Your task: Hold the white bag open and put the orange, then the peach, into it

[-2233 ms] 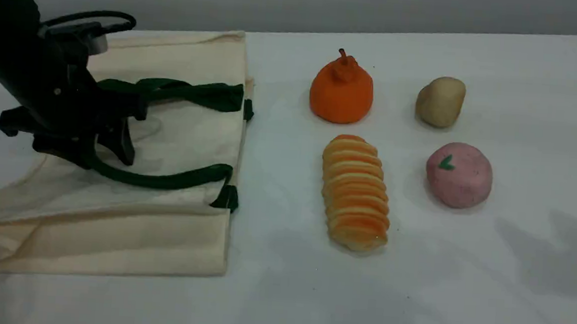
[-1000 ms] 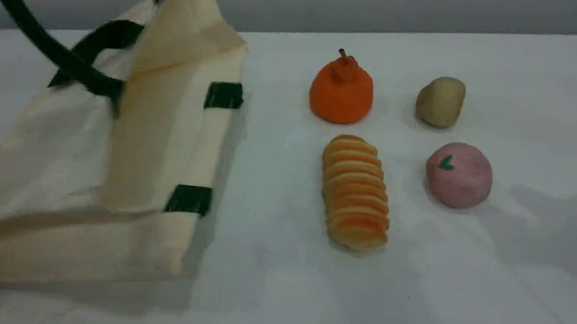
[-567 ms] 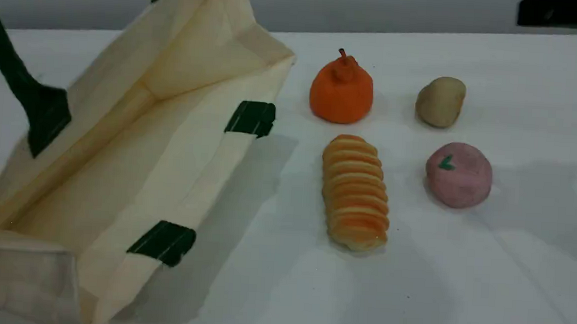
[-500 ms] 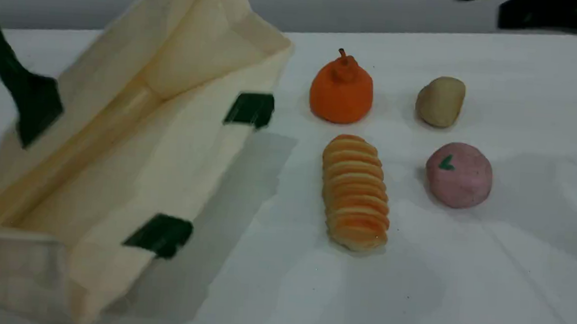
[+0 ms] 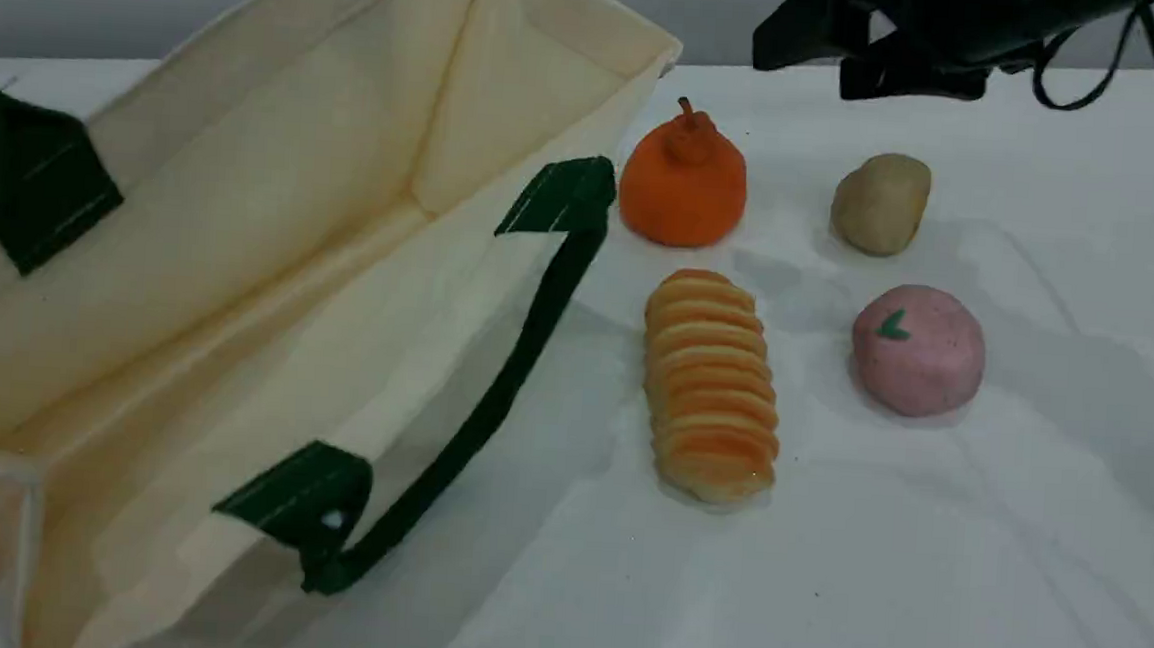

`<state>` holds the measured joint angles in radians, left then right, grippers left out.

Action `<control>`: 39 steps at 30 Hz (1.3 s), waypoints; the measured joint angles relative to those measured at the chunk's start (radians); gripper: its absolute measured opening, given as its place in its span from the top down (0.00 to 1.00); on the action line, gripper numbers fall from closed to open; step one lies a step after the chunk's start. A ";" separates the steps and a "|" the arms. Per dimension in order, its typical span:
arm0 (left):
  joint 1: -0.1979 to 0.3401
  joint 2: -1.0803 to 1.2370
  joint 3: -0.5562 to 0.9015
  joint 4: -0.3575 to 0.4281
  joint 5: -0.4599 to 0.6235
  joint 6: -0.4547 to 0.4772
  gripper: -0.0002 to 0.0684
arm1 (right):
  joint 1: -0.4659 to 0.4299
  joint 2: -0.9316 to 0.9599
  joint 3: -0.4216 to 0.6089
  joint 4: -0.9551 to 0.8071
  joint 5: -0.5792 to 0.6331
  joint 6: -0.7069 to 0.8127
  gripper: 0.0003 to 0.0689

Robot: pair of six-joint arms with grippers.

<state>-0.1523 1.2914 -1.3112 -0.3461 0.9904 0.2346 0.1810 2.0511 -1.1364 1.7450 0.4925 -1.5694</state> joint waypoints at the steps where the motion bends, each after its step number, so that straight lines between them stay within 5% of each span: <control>1: 0.000 0.000 0.000 0.017 0.002 -0.010 0.91 | 0.000 0.012 -0.014 0.000 -0.002 0.000 0.22; 14: 0.000 0.001 0.000 0.136 0.027 -0.071 0.91 | 0.075 0.118 -0.098 -0.001 0.010 -0.001 0.22; 34: 0.000 0.001 0.001 0.107 0.026 -0.064 0.91 | 0.121 0.276 -0.224 0.000 -0.049 -0.001 0.23; 39: 0.000 0.001 0.001 0.107 0.026 -0.064 0.91 | 0.141 0.276 -0.237 0.001 -0.051 -0.001 0.31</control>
<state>-0.1523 1.2923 -1.3103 -0.2394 1.0166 0.1702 0.3225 2.3266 -1.3736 1.7460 0.4420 -1.5706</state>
